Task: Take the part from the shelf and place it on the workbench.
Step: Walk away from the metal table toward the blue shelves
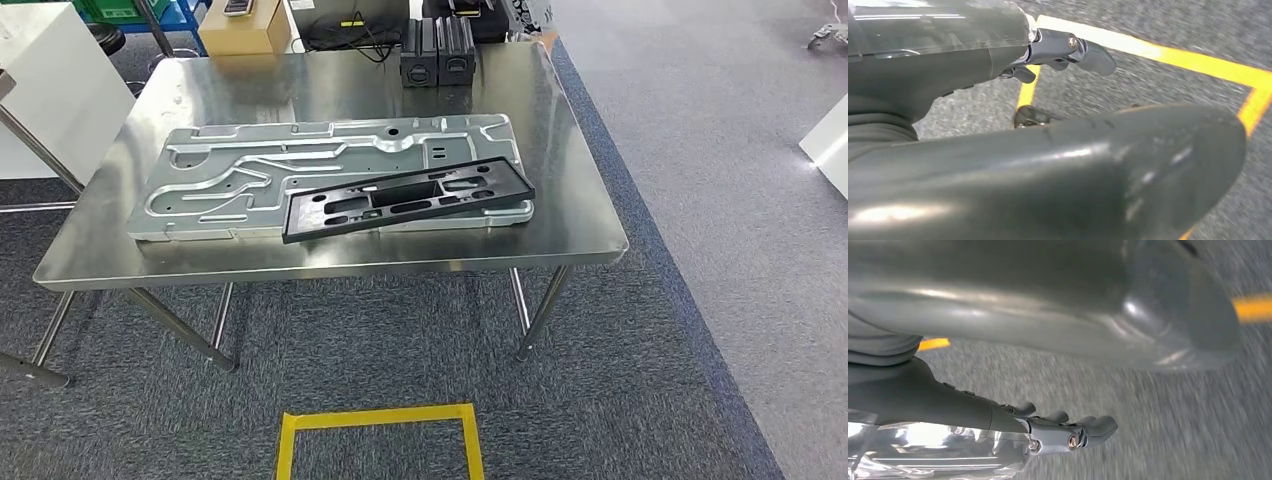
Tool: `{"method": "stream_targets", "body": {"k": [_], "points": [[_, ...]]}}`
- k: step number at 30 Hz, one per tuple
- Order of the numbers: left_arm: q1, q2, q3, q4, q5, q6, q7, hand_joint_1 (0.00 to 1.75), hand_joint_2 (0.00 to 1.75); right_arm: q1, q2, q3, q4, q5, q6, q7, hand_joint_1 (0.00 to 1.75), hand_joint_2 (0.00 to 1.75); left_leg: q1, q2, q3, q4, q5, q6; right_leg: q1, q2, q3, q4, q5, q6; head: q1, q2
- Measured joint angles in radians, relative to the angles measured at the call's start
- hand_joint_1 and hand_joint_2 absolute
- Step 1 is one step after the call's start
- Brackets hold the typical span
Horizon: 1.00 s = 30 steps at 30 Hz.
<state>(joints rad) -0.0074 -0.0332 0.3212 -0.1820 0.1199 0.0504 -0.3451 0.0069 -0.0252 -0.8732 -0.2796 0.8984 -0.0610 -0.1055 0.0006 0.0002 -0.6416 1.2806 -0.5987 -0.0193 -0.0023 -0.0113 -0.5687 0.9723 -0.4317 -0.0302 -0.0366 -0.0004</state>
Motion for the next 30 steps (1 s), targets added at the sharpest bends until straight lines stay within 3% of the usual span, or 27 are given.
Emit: {"method": "stream_targets", "body": {"k": [1,3,5,6,7,8,9,10,11,13,14,15,16,18,20,21,23,24,26,28,29,30], "points": [[0.000,0.000,0.000,0.000,-0.002,0.000,0.002,0.00,0.00,-0.003,0.005,0.000,0.008,0.004,0.011,-0.003,0.00,0.00,0.000,0.000,0.030,-0.020,0.030,0.001,0.000,-0.001,-0.018,0.003,0.012,0.002,0.000,0.000],[-0.003,0.000,0.000,0.000,-0.005,0.000,0.005,0.00,0.00,-0.010,0.012,0.000,0.021,0.011,0.029,-0.013,0.00,0.00,-0.001,0.000,0.142,-0.157,0.071,0.007,0.000,-0.001,-0.047,0.010,0.034,0.008,0.000,0.000],[-0.007,0.000,0.000,-0.001,-0.006,0.000,0.007,0.00,0.00,-0.014,0.018,0.000,0.029,0.015,0.041,-0.023,0.00,0.00,-0.006,0.000,0.247,-0.308,0.055,0.019,0.001,-0.003,-0.059,0.014,0.053,0.017,0.000,0.000],[-0.009,0.000,0.000,-0.001,-0.006,0.001,0.008,0.00,0.00,-0.016,0.020,0.000,0.032,0.016,0.046,-0.026,0.00,0.00,-0.009,0.000,0.270,-0.345,0.043,0.027,0.001,-0.004,-0.060,0.014,0.062,0.023,0.000,0.000],[-0.009,0.000,0.000,-0.001,-0.007,0.001,0.009,0.00,0.00,-0.018,0.021,0.000,0.035,0.017,0.052,-0.029,0.00,0.00,-0.012,0.000,0.271,-0.358,0.043,0.035,-0.001,-0.005,-0.061,0.011,0.073,0.030,0.000,0.000],[-0.009,0.000,0.000,-0.001,-0.007,0.002,0.010,0.00,0.00,-0.020,0.021,0.000,0.038,0.019,0.058,-0.031,0.00,0.00,-0.011,0.003,0.263,-0.356,0.054,0.043,-0.003,-0.005,-0.063,0.011,0.078,0.035,0.000,0.000],[-0.010,0.000,0.000,-0.001,-0.008,0.003,0.010,0.00,0.00,-0.021,0.021,0.000,0.040,0.020,0.063,-0.034,0.00,0.00,-0.010,0.005,0.254,-0.357,0.066,0.051,-0.004,-0.003,-0.068,0.019,0.065,0.040,0.000,0.000],[-0.011,-0.001,0.000,-0.001,-0.008,0.003,0.011,0.00,0.00,-0.021,0.021,0.000,0.042,0.022,0.067,-0.037,0.00,0.00,-0.009,0.008,0.242,-0.358,0.080,0.059,-0.005,0.001,-0.076,0.045,0.028,0.043,0.000,0.000],[-0.012,-0.001,0.000,-0.001,-0.009,0.004,0.011,0.00,0.00,-0.022,0.021,0.000,0.044,0.023,0.071,-0.039,0.00,0.00,-0.008,0.011,0.228,-0.359,0.095,0.065,-0.006,0.004,-0.088,0.092,-0.028,0.045,0.000,0.000],[-0.011,-0.002,0.000,-0.001,-0.012,0.005,0.012,0.00,0.00,-0.022,0.021,0.000,0.047,0.026,0.077,-0.042,0.00,0.00,-0.010,0.012,0.191,-0.354,0.120,0.070,-0.008,0.007,-0.113,0.223,-0.135,0.051,0.000,0.000],[-0.011,-0.002,0.000,-0.001,-0.014,0.005,0.012,0.00,0.00,-0.022,0.021,0.000,0.048,0.027,0.079,-0.043,0.00,0.00,-0.011,0.013,0.171,-0.349,0.133,0.069,-0.009,0.008,-0.117,0.279,-0.151,0.053,0.000,0.000],[-0.011,-0.002,0.000,-0.001,-0.016,0.006,0.012,0.00,0.00,-0.022,0.021,0.000,0.049,0.028,0.081,-0.044,0.00,0.00,-0.012,0.013,0.149,-0.343,0.144,0.068,-0.011,0.008,-0.110,0.310,-0.141,0.056,0.000,0.000],[-0.011,-0.002,0.000,-0.001,-0.017,0.006,0.012,0.00,0.00,-0.023,0.021,0.000,0.050,0.029,0.083,-0.047,0.00,0.00,-0.012,0.013,0.126,-0.335,0.154,0.066,-0.012,0.008,-0.088,0.307,-0.113,0.057,0.000,0.000],[-0.011,-0.002,0.000,-0.001,-0.018,0.007,0.012,0.00,0.00,-0.025,0.021,0.000,0.051,0.032,0.085,-0.055,0.00,0.00,-0.012,0.012,0.083,-0.313,0.172,0.059,-0.016,0.008,0.009,0.205,-0.072,0.056,0.000,0.000],[-0.011,-0.003,0.000,-0.001,-0.020,0.008,0.012,0.00,0.00,-0.027,0.020,0.000,0.051,0.034,0.085,-0.060,0.00,0.00,-0.014,0.011,0.054,-0.290,0.184,0.049,-0.014,0.010,0.114,0.058,-0.096,0.050,0.000,0.000],[-0.012,-0.004,0.000,-0.001,-0.021,0.009,0.013,0.00,0.00,-0.028,0.019,0.000,0.051,0.035,0.085,-0.062,0.00,0.00,-0.014,0.011,0.046,-0.283,0.191,0.044,-0.011,0.011,0.141,0.014,-0.113,0.046,0.000,0.000],[-0.011,-0.005,0.000,-0.001,-0.023,0.012,0.014,0.00,0.00,-0.028,0.018,-0.001,0.051,0.036,0.084,-0.064,0.00,0.00,-0.012,0.011,0.036,-0.276,0.204,0.031,-0.008,0.009,0.139,-0.008,-0.114,0.031,0.000,0.000],[-0.011,-0.006,0.000,-0.001,-0.024,0.013,0.016,0.00,0.00,-0.028,0.018,-0.002,0.052,0.038,0.083,-0.065,0.00,0.00,-0.009,0.010,0.029,-0.268,0.193,0.025,-0.008,0.007,0.129,-0.008,-0.104,0.022,0.000,0.000],[-0.009,-0.008,0.000,-0.001,-0.028,0.014,0.018,0.00,0.00,-0.028,0.018,-0.005,0.053,0.040,0.083,-0.066,0.00,0.00,-0.004,0.008,0.004,-0.206,0.117,0.014,-0.009,0.001,0.103,-0.009,-0.079,0.007,0.000,0.000],[-0.007,-0.012,0.000,-0.001,-0.032,0.014,0.019,0.00,0.00,-0.028,0.017,-0.007,0.053,0.042,0.083,-0.066,0.00,0.00,0.000,0.007,-0.024,-0.087,0.019,0.008,-0.005,-0.002,0.072,-0.007,-0.055,0.001,0.000,0.000],[-0.006,-0.013,0.000,-0.001,-0.034,0.014,0.019,0.00,0.00,-0.027,0.017,-0.008,0.053,0.043,0.083,-0.066,0.00,0.00,0.002,0.007,-0.030,-0.031,-0.003,0.006,-0.004,-0.002,0.054,-0.006,-0.042,0.001,0.000,0.000],[-0.005,-0.014,0.000,-0.001,-0.036,0.015,0.019,0.00,0.00,-0.026,0.017,-0.008,0.054,0.044,0.084,-0.066,0.00,0.00,0.003,0.007,-0.025,0.001,0.002,0.005,-0.002,-0.003,0.035,-0.004,-0.029,0.002,0.000,0.000]]}}
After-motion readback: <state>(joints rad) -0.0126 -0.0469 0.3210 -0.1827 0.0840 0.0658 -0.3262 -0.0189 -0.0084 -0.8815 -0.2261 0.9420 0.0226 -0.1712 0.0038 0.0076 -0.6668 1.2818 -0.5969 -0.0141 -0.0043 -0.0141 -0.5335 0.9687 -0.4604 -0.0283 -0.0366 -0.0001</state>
